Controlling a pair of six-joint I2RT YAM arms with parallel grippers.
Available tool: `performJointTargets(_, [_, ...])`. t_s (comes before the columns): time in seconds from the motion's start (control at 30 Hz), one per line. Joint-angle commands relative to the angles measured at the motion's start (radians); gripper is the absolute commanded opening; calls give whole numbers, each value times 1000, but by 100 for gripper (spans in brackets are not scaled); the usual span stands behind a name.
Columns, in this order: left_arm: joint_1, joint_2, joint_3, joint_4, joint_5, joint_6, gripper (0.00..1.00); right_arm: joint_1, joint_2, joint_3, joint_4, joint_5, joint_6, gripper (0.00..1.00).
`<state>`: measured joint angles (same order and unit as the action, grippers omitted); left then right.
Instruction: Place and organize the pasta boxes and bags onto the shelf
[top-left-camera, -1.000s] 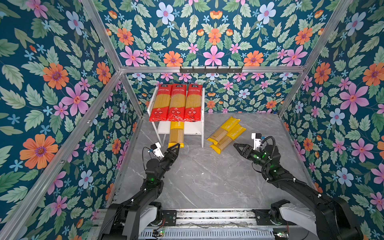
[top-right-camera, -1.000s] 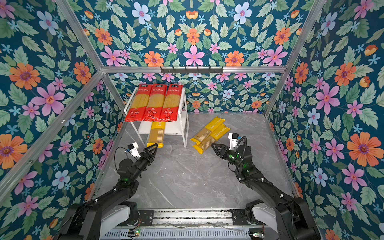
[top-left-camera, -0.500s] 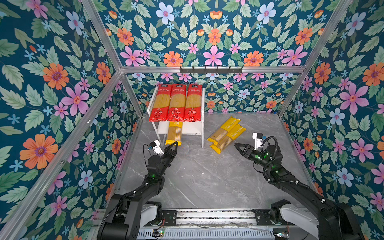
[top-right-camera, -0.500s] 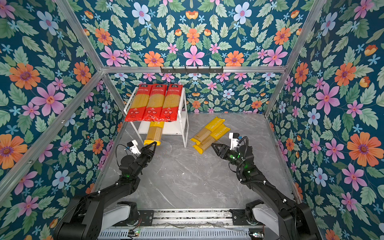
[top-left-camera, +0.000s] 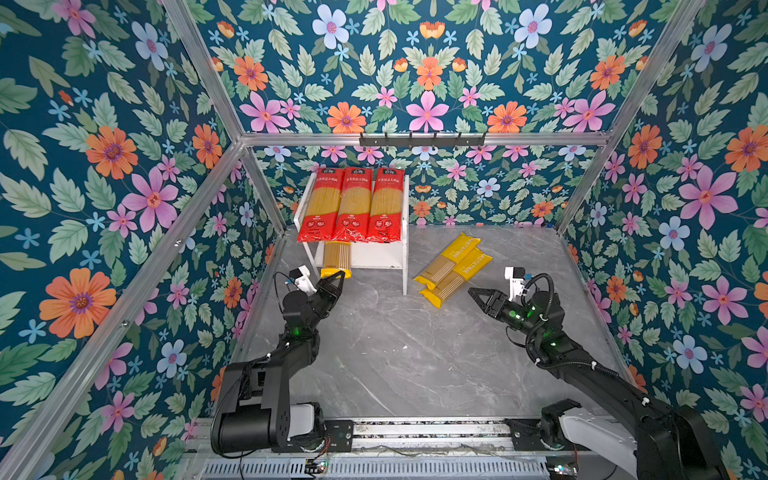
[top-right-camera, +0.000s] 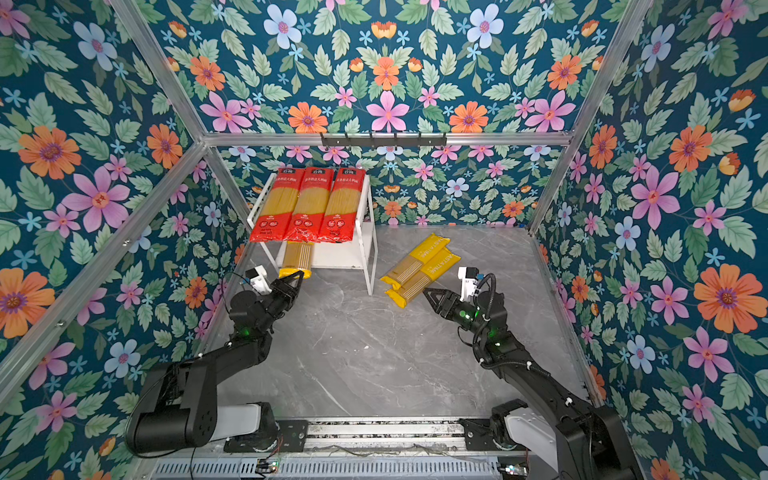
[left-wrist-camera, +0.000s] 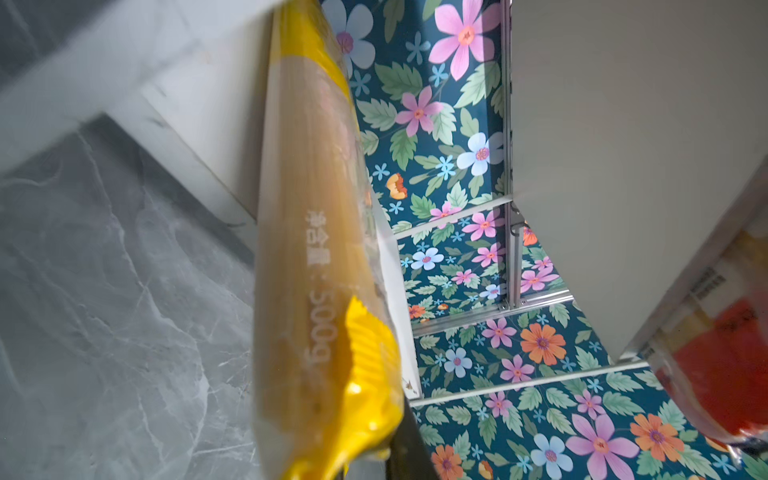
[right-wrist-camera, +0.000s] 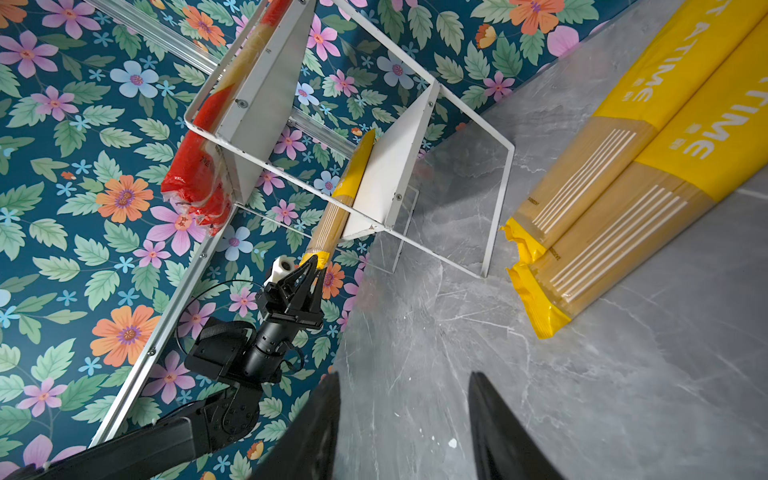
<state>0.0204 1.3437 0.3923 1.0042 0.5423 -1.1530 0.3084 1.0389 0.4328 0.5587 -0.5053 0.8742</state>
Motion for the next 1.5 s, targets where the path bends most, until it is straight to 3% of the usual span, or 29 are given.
performJointTargets(0.0, [8, 9, 17, 72, 48, 10, 4, 0, -1, -3, 18, 10, -4, 51])
performJointTargets(0.17, [13, 16, 46, 26, 79, 40, 0, -4, -3, -5, 17, 10, -6, 51])
performJointTargets(0.57, [3, -128, -69, -24, 100, 41, 0, -6, 46, -9, 79, -2, 23, 51])
performJointTargets(0.73, [9, -64, 33, -125, 183, 133, 0, -5, 45, -3, 80, -9, 29, 50])
performJointTargets(0.93, [46, 37, 119, -124, 195, 128, 0, -6, -23, -12, 4, 11, 7, 50])
performJointTargets(1.1, [81, 48, 125, -125, 168, 122, 0, -8, -65, -15, -53, 28, -23, 51])
performJointTargets(1.47, [148, 33, 100, -126, 165, 113, 0, -8, -24, -19, -4, 16, -4, 51])
